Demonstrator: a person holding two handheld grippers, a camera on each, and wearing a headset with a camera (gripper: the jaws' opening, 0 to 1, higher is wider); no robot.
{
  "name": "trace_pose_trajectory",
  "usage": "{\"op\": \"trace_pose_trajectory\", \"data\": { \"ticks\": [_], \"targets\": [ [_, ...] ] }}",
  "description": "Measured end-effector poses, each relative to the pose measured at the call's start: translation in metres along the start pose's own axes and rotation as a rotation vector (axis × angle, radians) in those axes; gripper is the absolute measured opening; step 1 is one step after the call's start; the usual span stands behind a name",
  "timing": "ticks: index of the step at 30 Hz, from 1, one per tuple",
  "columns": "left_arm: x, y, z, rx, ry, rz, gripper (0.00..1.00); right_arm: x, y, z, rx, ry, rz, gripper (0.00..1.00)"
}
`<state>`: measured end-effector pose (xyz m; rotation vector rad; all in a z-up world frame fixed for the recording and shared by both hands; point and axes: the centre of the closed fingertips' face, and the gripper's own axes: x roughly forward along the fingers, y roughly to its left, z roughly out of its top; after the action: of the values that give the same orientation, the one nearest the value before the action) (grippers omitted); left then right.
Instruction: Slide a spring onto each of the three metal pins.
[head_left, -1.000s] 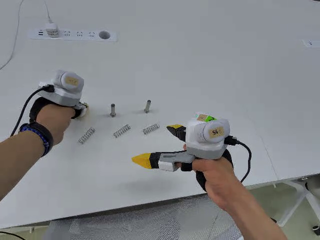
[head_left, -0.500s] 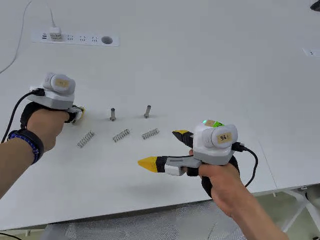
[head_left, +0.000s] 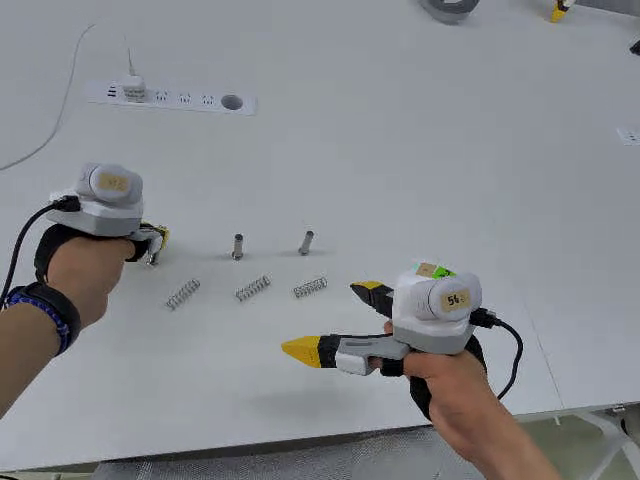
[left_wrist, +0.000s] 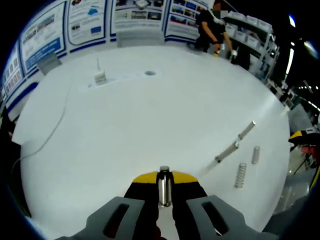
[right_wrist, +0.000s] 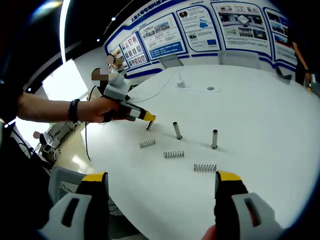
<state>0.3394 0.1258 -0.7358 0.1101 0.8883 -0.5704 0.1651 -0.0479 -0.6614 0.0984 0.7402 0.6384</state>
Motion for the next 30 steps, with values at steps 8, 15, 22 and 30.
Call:
{"op": "trace_pose_trajectory", "data": {
  "ticks": [8,15,22,30],
  "targets": [
    [-0.012,0.005,-0.002,-0.013,-0.019,0.007,0.07,0.001,0.006,-0.001,-0.014,0.009,0.011,0.89],
    [-0.020,0.003,-0.005,0.006,-0.032,-0.002,0.07,0.000,0.006,-0.002,-0.015,0.008,0.009,0.89],
    [-0.027,0.003,-0.009,0.028,-0.037,0.000,0.07,-0.001,0.008,0.000,-0.022,0.009,0.012,0.89],
    [-0.034,0.004,-0.013,0.049,-0.043,0.002,0.07,-0.001,0.011,0.000,-0.031,0.011,0.016,0.89]
  ]
}}
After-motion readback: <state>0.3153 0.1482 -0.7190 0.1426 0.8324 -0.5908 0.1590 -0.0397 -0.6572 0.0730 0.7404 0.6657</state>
